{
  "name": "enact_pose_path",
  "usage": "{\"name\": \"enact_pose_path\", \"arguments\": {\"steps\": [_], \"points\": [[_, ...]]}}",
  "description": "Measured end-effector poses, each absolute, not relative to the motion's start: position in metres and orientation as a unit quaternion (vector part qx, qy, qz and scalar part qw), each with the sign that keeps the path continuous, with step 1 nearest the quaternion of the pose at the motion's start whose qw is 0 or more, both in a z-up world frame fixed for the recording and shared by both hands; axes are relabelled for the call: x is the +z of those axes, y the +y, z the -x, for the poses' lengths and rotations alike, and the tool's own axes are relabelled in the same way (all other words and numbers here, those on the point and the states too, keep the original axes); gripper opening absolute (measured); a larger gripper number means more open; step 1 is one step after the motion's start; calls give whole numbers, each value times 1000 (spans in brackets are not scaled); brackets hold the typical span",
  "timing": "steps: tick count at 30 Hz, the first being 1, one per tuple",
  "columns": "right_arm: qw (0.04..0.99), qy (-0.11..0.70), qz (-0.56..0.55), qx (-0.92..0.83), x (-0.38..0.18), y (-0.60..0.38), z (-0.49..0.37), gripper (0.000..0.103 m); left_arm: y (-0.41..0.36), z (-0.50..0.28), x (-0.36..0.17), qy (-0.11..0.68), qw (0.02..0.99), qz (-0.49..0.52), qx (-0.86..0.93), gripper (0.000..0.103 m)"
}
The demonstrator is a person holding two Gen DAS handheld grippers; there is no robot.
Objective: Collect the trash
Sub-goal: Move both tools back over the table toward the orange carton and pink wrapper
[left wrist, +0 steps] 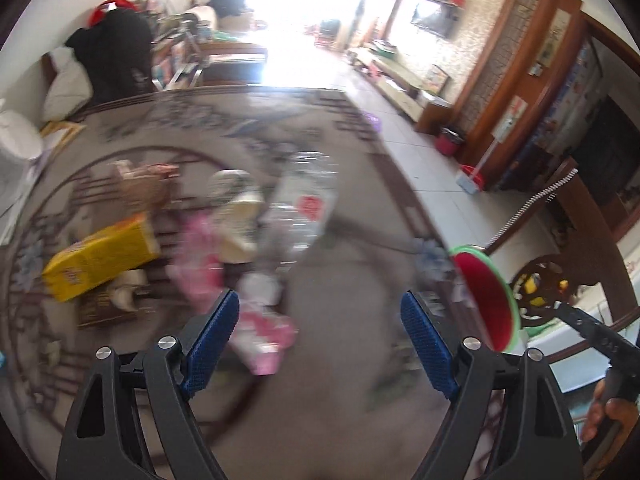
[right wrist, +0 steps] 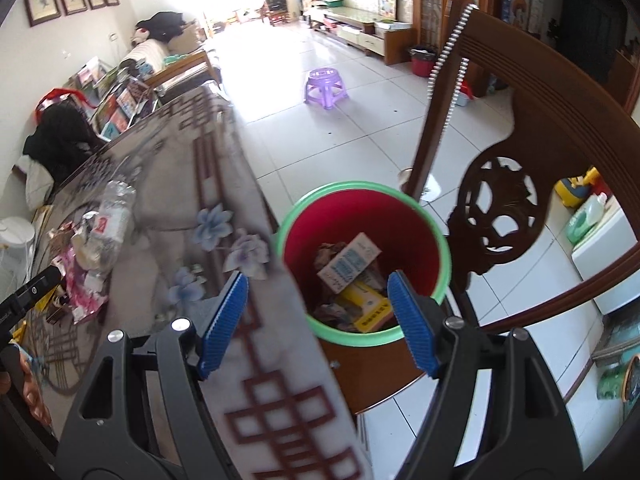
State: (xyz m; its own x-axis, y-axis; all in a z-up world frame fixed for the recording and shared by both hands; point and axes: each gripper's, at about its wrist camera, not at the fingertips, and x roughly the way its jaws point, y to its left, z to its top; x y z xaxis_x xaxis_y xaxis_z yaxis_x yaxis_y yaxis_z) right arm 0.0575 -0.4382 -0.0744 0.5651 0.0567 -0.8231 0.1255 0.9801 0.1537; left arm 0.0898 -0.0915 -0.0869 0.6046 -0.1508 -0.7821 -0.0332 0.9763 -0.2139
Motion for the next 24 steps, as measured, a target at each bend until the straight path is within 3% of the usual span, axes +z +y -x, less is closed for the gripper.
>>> {"name": "enact_pose_path", "arguments": {"steps": [12,24], "points": [[870,485,-84,33,-82,-328,-48,71,61,-121,-109,516,852,-70,-58,84],[853,509,-83,85,-80,-244,-53,71,95,-192,-159,591,783,-18,-193,84]]}}
